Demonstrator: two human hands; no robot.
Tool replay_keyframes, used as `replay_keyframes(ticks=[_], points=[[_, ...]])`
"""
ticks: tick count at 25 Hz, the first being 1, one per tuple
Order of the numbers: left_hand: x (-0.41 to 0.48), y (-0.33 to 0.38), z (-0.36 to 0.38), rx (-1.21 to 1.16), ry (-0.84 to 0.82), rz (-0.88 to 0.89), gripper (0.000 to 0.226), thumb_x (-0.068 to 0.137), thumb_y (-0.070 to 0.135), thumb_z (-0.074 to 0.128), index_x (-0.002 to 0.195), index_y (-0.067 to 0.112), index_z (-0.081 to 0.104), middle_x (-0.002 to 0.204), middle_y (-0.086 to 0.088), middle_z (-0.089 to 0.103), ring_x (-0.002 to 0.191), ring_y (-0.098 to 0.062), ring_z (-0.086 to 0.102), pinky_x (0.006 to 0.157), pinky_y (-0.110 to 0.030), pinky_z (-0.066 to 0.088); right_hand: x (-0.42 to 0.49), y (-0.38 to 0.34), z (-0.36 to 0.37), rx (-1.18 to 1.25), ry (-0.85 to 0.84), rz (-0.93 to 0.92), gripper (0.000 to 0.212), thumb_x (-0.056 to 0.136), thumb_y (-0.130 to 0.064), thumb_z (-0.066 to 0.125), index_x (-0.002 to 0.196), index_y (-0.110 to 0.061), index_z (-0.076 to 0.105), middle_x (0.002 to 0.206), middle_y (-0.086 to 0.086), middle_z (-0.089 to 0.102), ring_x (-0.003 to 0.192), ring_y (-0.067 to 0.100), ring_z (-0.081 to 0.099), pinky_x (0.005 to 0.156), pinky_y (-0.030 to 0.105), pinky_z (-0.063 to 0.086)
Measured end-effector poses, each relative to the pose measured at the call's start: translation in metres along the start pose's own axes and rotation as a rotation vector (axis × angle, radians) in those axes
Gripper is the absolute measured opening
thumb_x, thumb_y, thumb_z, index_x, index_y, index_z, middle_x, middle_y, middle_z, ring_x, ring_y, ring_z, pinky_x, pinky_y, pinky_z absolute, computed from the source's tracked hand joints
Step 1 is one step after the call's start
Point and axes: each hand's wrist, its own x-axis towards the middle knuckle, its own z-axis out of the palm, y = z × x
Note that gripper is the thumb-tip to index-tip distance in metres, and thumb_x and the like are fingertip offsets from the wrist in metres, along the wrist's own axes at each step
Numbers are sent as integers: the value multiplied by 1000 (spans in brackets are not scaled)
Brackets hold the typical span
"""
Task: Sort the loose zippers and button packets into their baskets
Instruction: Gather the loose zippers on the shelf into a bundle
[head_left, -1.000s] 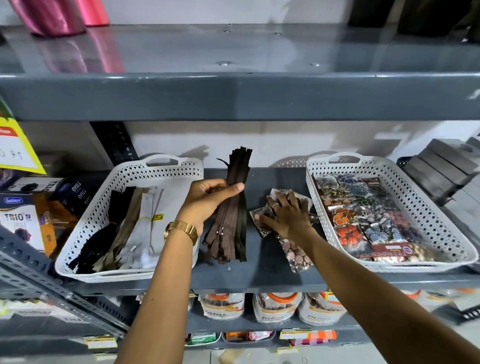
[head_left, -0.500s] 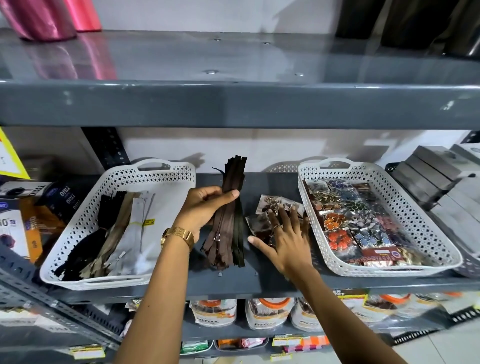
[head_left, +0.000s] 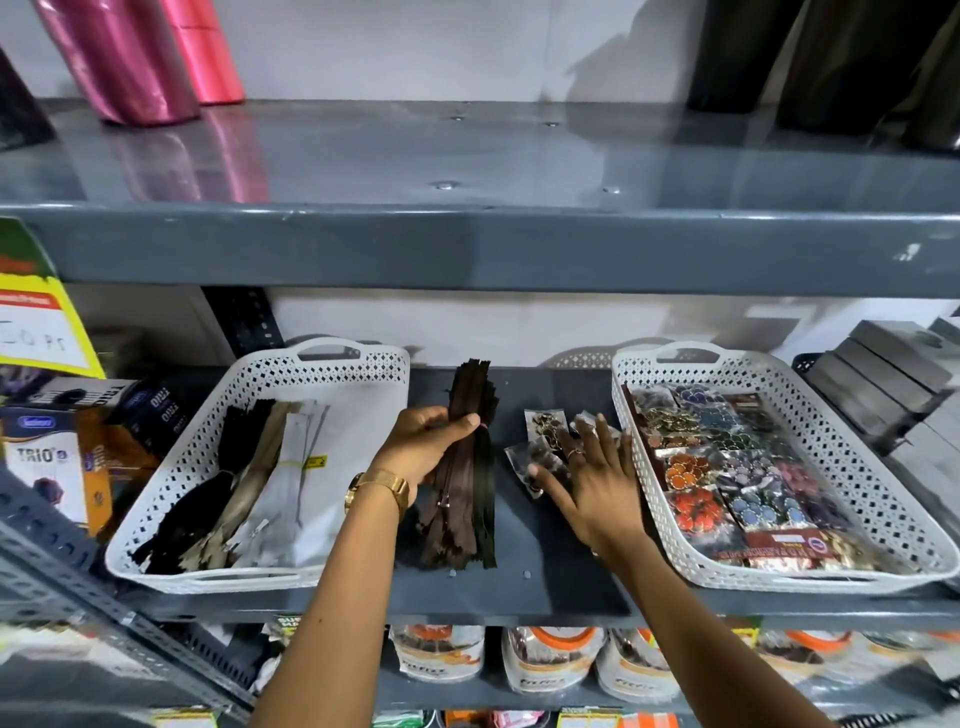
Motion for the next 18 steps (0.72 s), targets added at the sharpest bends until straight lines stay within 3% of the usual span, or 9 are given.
replay_keyframes(ticks=[1, 2, 3, 4, 6, 9, 12, 16, 18], points=[[1, -2, 1, 14, 18, 4, 32, 70, 42, 76, 79, 13, 70, 90, -7, 69, 96, -29, 65, 84, -34, 48, -2, -13, -5, 106, 88, 20, 90, 82, -76, 8, 147, -20, 35, 153, 8, 36, 145, 26, 24, 119, 41, 13], [2, -5, 2, 25, 42, 4, 24, 77, 37, 73, 76, 14, 68, 87, -7, 67, 91, -27, 63, 78, -32, 45, -4, -27, -12, 322, 103, 60, 80, 84, -71, 18, 136, -17, 48, 136, 9, 56, 130, 27, 47, 108, 39, 35], [3, -6, 5, 29, 63, -1, 19, 84, 31, 69, 73, 16, 65, 83, -7, 64, 88, -26, 62, 74, -31, 43, -5, -42, -20, 620, 10, 138, 71, 85, -67, 27, 126, -16, 56, 115, 7, 66, 109, 26, 60, 91, 35, 48], [5, -8, 6, 26, 90, -3, 18, 87, 27, 66, 72, 17, 63, 81, -7, 62, 88, -29, 62, 75, -32, 43, -6, -60, -26, 934, -163, 235, 60, 87, -62, 37, 119, -16, 59, 101, 4, 68, 93, 23, 64, 78, 32, 51], [7, -11, 10, 221, 140, 4, 16, 91, 27, 59, 84, 15, 65, 89, -12, 65, 102, -39, 63, 79, -34, 45, -7, -80, -23, 1248, -448, 392, 38, 91, -41, 54, 118, -15, 60, 98, 5, 67, 82, 19, 63, 64, 31, 54], [1, -19, 21, 822, 184, -56, 42, 95, 24, 50, 130, 1, 45, 129, -22, 57, 121, -41, 54, 97, -41, 45, -12, -80, -3, 1048, -439, 341, 38, 86, -10, 63, 124, -11, 56, 98, 10, 68, 76, 20, 65, 61, 38, 58], [-9, -36, 36, 1158, 260, -12, 63, 93, 11, 48, 148, 5, 19, 142, -22, 40, 124, -40, 52, 100, -44, 45, -13, -75, 3, 834, -416, 345, 50, 79, 2, 55, 125, -18, 54, 98, 7, 69, 77, 28, 69, 66, 41, 58], [-7, -50, 41, 1258, 328, 56, 36, 92, 10, 45, 128, 16, 48, 125, -13, 50, 108, -37, 61, 82, -43, 54, -18, -72, -1, 523, -405, 278, 51, 82, -14, 53, 129, -33, 54, 114, 7, 70, 98, 29, 68, 82, 39, 57], [-8, -52, 43, 1291, 382, 74, 25, 79, 16, 65, 104, 18, 65, 102, -9, 63, 83, -31, 70, 61, -36, 57, -20, -72, -8, 455, -413, 236, 51, 84, -16, 52, 132, -34, 51, 117, 9, 69, 105, 30, 66, 85, 38, 55]])
